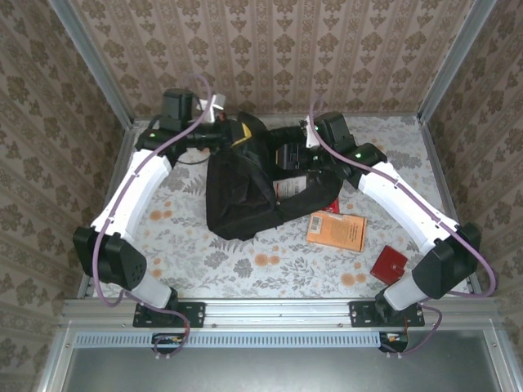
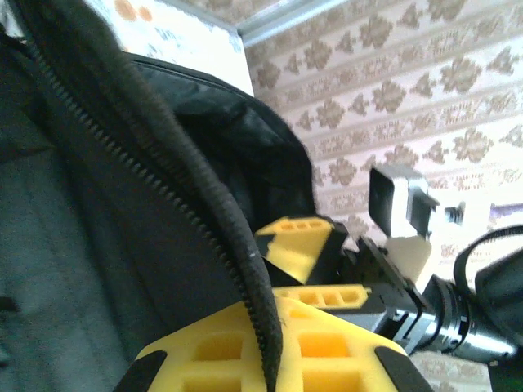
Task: Pack books, pencil case, and school supplies into a backpack
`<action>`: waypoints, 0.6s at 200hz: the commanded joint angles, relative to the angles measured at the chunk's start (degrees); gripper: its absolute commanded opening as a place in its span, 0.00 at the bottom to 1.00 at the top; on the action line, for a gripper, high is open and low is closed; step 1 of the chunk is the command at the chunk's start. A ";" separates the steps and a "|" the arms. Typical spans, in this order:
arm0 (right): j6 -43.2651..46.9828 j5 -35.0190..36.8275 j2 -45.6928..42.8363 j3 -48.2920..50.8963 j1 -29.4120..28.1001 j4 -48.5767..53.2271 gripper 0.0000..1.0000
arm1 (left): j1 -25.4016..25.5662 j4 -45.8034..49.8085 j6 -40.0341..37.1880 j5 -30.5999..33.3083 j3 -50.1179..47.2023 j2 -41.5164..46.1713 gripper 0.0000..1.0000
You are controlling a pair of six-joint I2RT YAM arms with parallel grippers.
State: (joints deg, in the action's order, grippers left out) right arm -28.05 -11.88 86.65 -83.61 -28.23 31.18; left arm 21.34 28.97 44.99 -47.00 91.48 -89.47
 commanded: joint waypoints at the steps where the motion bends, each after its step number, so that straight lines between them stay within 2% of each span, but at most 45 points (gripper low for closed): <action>1: -3.77 -6.35 1.51 1.68 -0.20 -4.11 0.73 | 2.13 -2.00 -0.83 0.81 1.59 -2.32 0.00; 17: -5.43 -5.75 1.28 2.41 0.12 -5.22 0.73 | 2.48 -2.37 -0.74 1.91 1.16 -2.37 0.00; 39: -4.84 -1.44 -0.27 1.81 0.15 -2.86 0.74 | 1.63 -0.11 -3.18 4.70 1.02 -1.96 0.00; 53: -3.60 0.81 -1.99 2.16 0.13 -1.29 0.74 | -0.25 0.96 -3.75 6.42 -0.21 -1.30 0.00; 74: -1.61 4.97 -4.84 4.00 0.25 2.79 0.76 | -4.51 -2.79 -1.18 5.96 -4.87 1.28 0.00; 108: -1.23 17.97 -10.19 9.02 1.58 11.18 0.99 | -8.52 -0.85 -2.93 8.62 -6.85 4.65 0.00; 120: -2.91 21.07 -12.23 11.99 3.37 13.74 1.00 | -8.42 -0.08 -3.60 9.25 -7.12 5.38 0.00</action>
State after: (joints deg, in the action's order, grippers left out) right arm -29.98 -1.80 78.32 -75.88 -27.33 36.14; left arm 13.21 29.47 43.64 -40.21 84.05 -88.23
